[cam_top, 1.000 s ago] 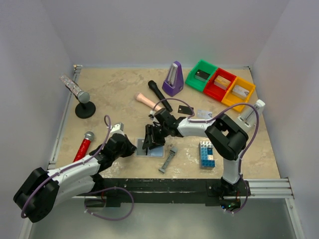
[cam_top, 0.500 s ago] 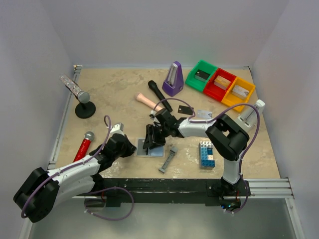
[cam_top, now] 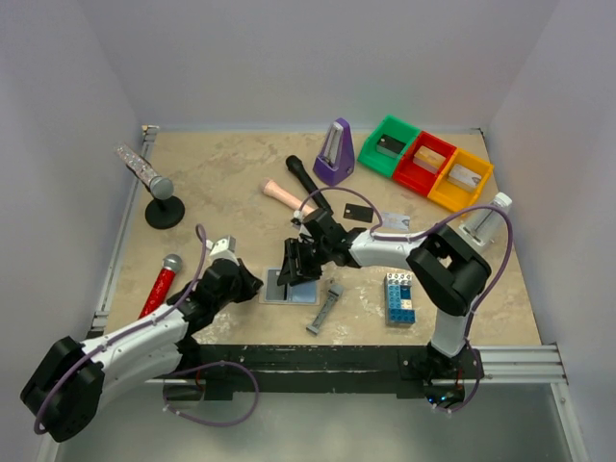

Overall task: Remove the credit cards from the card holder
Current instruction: Remove the credit card from the card holder.

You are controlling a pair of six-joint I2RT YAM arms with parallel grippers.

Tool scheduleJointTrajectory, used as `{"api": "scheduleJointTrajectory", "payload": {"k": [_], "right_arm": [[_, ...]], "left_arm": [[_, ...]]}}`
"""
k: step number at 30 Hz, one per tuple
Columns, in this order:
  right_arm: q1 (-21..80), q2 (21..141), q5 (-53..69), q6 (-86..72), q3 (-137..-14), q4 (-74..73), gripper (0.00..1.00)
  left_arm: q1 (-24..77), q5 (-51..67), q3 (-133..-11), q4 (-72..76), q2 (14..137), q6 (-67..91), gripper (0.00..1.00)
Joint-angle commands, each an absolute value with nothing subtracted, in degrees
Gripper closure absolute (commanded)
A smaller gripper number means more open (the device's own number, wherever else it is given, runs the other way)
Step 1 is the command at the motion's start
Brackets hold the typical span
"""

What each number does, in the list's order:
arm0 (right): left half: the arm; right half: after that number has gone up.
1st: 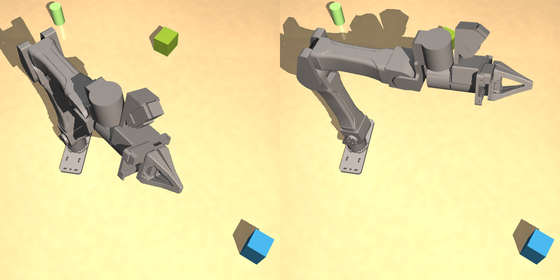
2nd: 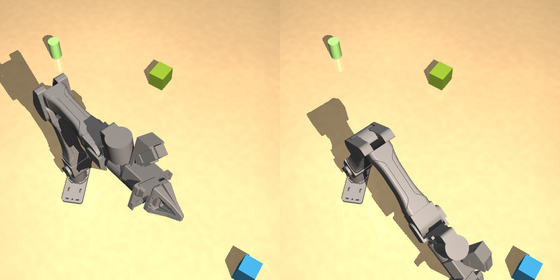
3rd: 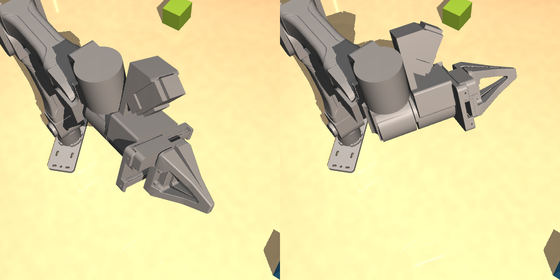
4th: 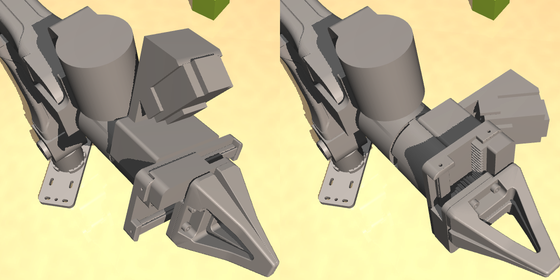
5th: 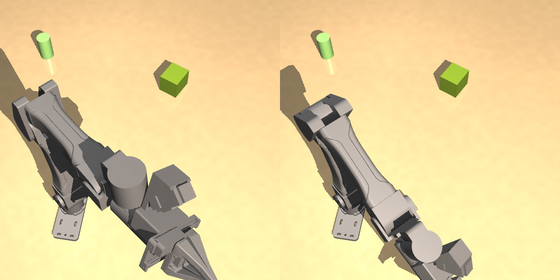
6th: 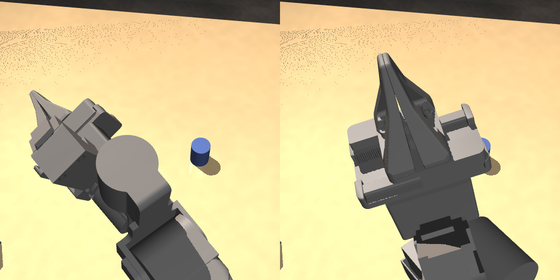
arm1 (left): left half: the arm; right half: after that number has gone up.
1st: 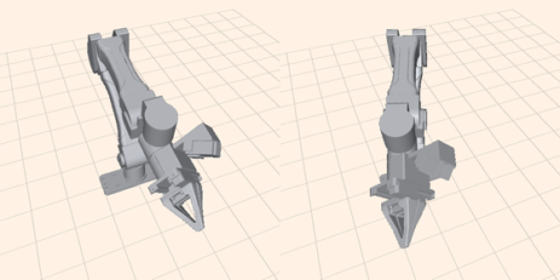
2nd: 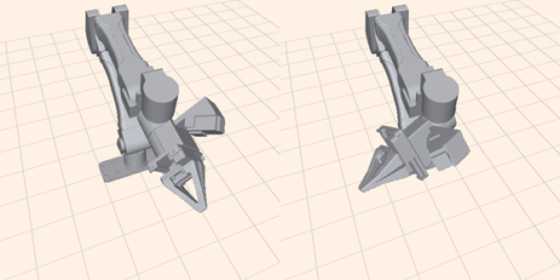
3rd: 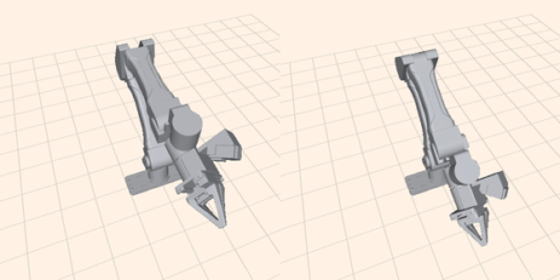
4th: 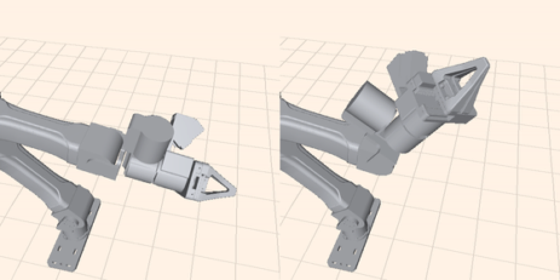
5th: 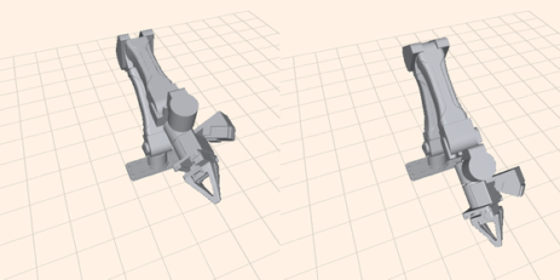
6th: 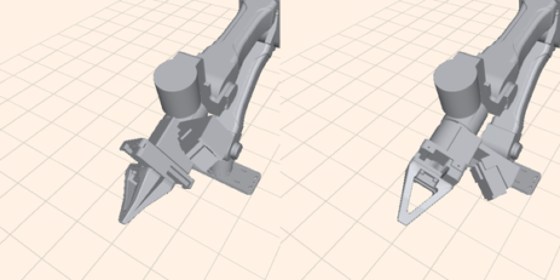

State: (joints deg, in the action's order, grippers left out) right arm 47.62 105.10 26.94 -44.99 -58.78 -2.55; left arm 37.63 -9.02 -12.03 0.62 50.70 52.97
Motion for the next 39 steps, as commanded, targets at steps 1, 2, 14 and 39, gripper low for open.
{"api": "scheduleJointTrajectory", "payload": {"k": [1,2,14,39], "right_arm": [[47.8,104.8,28.2,-44.9,-60.4,-1.1,0.5],[47.8,105.1,28.4,-44.9,-60.5,-1.2,0.5],[47.8,107.5,30.3,-45.2,-61.1,-0.3,0.5],[47.8,109.7,32.2,-47.7,-60.4,3.7,0.5]], "left_arm": [[37.4,-9.2,-13.0,1.7,48.8,52.9,1.0],[37.4,-8.9,-13.0,2.3,48.9,52.8,1.0],[37.4,-5.2,-12.2,9.3,54.2,53.2,1.0],[37.5,-5.4,-8.4,11.8,58.9,54.5,1.0]]}}
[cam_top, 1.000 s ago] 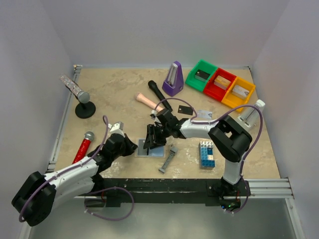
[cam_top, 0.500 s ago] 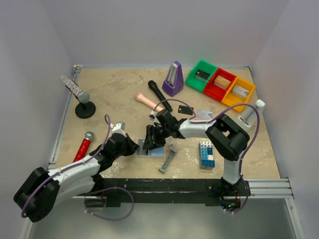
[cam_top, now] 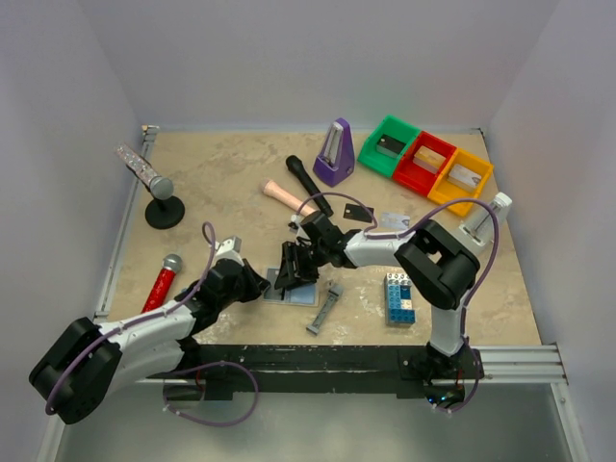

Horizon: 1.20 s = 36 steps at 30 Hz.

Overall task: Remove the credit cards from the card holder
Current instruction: Remove the credit card from the card holder.

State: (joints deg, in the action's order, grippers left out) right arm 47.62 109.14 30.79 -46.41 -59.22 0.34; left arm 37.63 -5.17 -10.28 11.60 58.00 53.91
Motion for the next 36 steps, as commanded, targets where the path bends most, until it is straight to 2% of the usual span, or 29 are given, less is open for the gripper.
{"api": "scheduleJointTrajectory", "payload": {"k": [1,17,36], "right_arm": [[47.8,109.7,32.3,-48.0,-60.3,4.1,0.51],[47.6,111.6,35.1,-53.6,-58.4,13.8,0.54],[46.9,112.5,34.8,-53.4,-58.4,12.4,0.54]], "left_arm": [[37.5,-5.4,-8.2,11.9,58.9,54.5,1.0],[37.4,-4.9,-6.9,12.3,58.6,54.8,1.0],[37.4,-10.0,-12.1,0.1,45.9,52.6,1.0]]}}
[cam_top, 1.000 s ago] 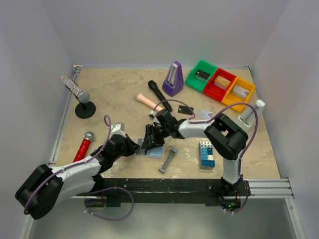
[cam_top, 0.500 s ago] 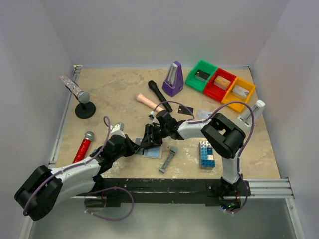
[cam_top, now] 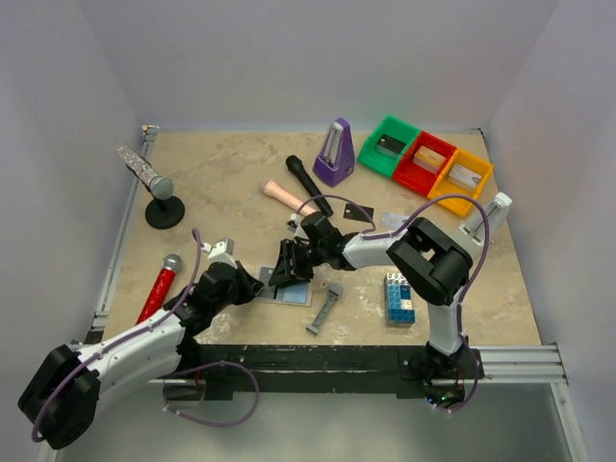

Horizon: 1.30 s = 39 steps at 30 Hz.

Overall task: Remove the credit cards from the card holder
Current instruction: Remove the credit card from the card holder.

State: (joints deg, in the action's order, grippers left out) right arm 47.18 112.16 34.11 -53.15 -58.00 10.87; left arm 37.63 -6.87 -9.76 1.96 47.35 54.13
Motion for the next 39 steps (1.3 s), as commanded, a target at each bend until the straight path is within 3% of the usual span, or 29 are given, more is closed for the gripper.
{"api": "scheduleJointTrajectory", "payload": {"k": [1,17,39], "right_arm": [[46.9,112.5,34.8,-53.3,-58.4,12.2,0.54],[46.9,112.4,35.0,-52.4,-59.0,10.6,0.54],[46.8,111.4,34.2,-55.2,-56.8,17.2,0.56]], "left_arm": [[37.4,-10.7,-12.3,-1.9,46.1,52.6,1.0],[37.4,-14.6,-13.7,-4.7,48.8,53.1,1.0],[37.4,-8.8,-9.0,2.4,52.6,54.7,1.0]]}}
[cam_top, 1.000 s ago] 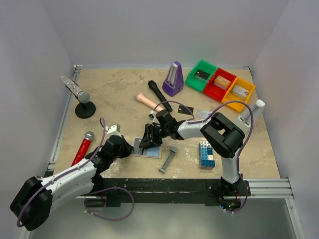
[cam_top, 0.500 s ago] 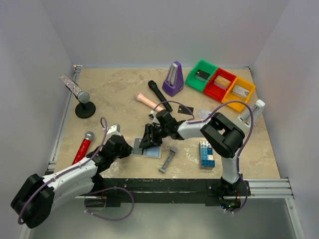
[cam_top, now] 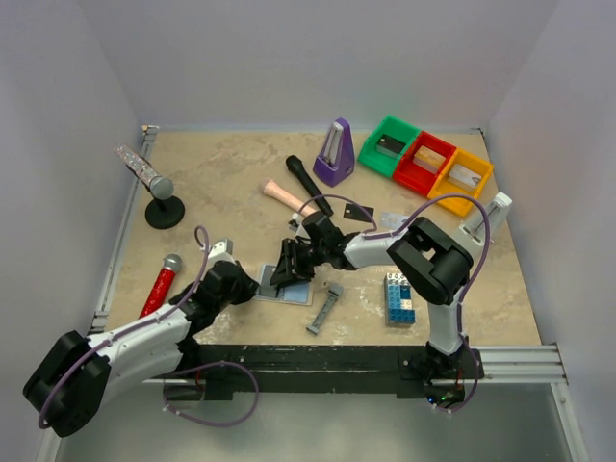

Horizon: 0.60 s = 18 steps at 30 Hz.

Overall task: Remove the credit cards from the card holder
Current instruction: Remove the credit card from the card holder.

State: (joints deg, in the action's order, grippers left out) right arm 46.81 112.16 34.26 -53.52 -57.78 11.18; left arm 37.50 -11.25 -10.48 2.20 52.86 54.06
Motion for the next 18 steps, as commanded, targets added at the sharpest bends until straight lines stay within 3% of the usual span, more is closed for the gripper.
{"api": "scheduleJointTrajectory", "payload": {"k": [1,7,18], "right_arm": [[46.8,111.1,34.1,-55.5,-56.3,18.3,0.58],[46.4,110.2,33.9,-57.6,-53.3,24.6,0.63],[46.0,109.3,33.4,-59.9,-49.7,33.3,0.57]], "left_arm": [[37.5,-9.0,-9.1,2.1,52.6,54.8,1.0],[37.4,-10.1,-8.8,0.1,50.8,55.4,1.0],[37.5,-11.1,-9.1,-3.0,50.4,56.0,1.0]]}}
